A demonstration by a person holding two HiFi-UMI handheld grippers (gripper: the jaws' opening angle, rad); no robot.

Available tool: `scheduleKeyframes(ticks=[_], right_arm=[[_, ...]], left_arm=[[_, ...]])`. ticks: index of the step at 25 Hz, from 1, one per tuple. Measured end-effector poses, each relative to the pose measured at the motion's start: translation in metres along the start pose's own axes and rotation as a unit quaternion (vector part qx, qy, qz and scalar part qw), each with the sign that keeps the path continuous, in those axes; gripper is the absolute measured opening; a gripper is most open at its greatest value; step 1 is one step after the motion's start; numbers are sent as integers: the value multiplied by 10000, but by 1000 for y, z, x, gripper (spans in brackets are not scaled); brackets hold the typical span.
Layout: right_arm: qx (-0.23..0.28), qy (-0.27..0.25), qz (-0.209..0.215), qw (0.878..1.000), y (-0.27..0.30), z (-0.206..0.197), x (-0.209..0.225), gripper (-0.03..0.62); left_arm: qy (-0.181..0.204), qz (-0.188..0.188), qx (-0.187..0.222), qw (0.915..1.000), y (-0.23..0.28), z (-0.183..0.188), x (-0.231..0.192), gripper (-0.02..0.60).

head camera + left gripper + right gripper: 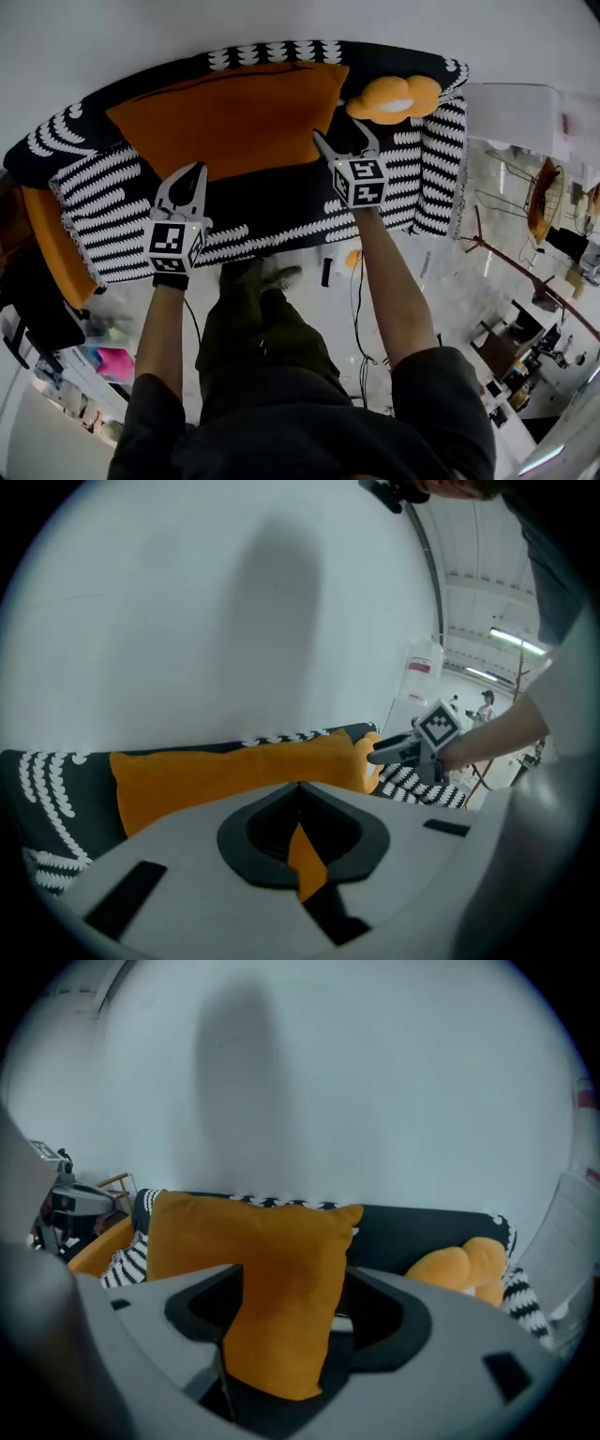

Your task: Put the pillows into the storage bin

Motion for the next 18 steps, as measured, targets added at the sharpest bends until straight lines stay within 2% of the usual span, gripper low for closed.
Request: scheduleKeyframes(ticks=[3, 6, 10, 13, 15, 18], right_arm=[[-64, 198, 82, 9998, 40, -10, 16, 329], [8, 399, 324, 9987, 69, -15, 24, 365], [178, 434, 772, 9959, 99, -16, 28, 383], [238, 369, 781, 9960, 110, -18, 29, 383], [241, 237, 669, 9972, 116, -19, 28, 337], [394, 119, 462, 9981, 115, -21, 22, 172]], left_arm=[[-44, -4, -152, 9999, 19, -22, -15, 3], [-92, -12, -263, 9996, 30, -41, -24, 3], [-177, -69, -385, 9991, 46, -64, -26, 3], [-191, -144, -480, 9986, 52, -76, -23, 3], [-176, -199, -509, 9984, 56, -80, -20, 3], [-156, -258, -535, 9981, 59, -86, -17, 2]])
Point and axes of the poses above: the fingertips, and each gripper's own axes: y forward along the fingers, x to its right, z out of its top, the point moved 8 cm from there along -y, backward along the fingers, and after that the axes turned 8 degrees about z, right-handed, at the moved point
